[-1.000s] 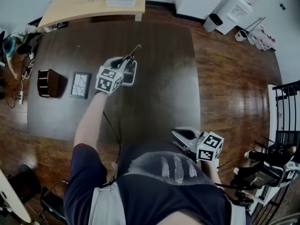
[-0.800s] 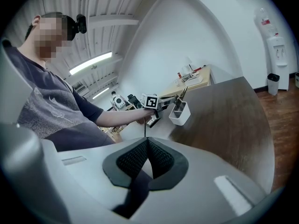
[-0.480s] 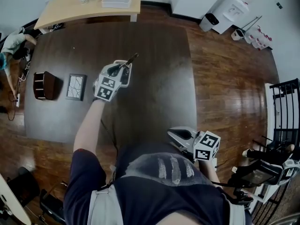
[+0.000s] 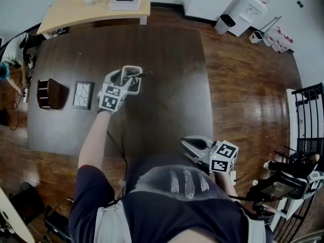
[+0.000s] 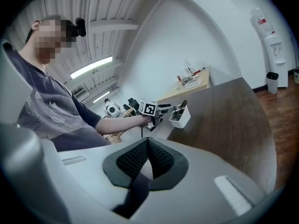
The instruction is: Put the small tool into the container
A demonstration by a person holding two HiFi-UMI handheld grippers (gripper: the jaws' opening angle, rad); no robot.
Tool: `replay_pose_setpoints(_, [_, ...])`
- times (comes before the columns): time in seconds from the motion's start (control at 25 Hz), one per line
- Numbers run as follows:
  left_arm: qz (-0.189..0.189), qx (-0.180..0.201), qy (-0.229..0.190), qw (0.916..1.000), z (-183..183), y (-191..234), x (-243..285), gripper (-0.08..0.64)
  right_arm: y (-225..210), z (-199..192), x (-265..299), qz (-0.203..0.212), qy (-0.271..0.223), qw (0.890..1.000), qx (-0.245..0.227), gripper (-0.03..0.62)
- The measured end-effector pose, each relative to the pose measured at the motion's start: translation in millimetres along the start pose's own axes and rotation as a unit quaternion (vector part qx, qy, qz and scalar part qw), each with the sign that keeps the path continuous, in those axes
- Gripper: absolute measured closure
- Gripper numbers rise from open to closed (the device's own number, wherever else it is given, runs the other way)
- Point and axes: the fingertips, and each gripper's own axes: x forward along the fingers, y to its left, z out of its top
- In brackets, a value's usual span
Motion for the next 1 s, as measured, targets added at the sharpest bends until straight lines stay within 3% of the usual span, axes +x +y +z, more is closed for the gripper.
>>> replay_pose_setpoints(0.2, [-0.007,0.002,0.016,0.9998,0.6,-1.8,-8.2,0.347,8.3,-2.7,3.1,0.000,0.005,1.000,-0.007,0.591])
replay_pose_setpoints(0.32, [-0.005,-0.039,0.023,0.9989,-0.2,0.4,-12.9,0.347,9.1,-4.4,0.7,-0.003,-0.003,1.000,-0.001,0.591])
replay_pose_setpoints(0.4, [-0.003,-0.070,0.009,0.9975,8.4,3.9,-17.2,0.348,10.3,-5.5,0.0,-0.004,-0.005,1.000,-0.001,0.591])
replay_pose_setpoints(0.6, [0.001,-0.053,-0.005,0.9986,20.9,4.8,-27.6,0.348,15.0,-8.5,2.6,-0.004,-0.009,1.000,-0.005,0.591])
replay_pose_setpoints(0.76, [-0.030,-0.073,-0.056,0.9953,42.2,-4.5,-43.9,0.351,13.8,-12.8,6.4,-0.019,-0.028,0.999,0.007,0.591])
replay_pose_setpoints(0.88, [-0.055,-0.083,-0.098,0.9902,61.3,-6.3,-71.4,0.435,3.2,-3.4,20.6,-0.014,-0.049,0.998,0.026,0.591])
replay_pose_setpoints(0.92, [-0.066,-0.089,-0.112,0.9875,67.7,-10.5,-80.2,0.541,-1.3,3.2,21.0,-0.008,-0.061,0.998,0.035,0.591])
replay_pose_setpoints(1.0, [-0.100,-0.098,-0.132,0.9813,83.0,-29.8,-88.2,0.560,-10.4,19.7,10.3,-0.004,-0.088,0.995,0.053,0.591])
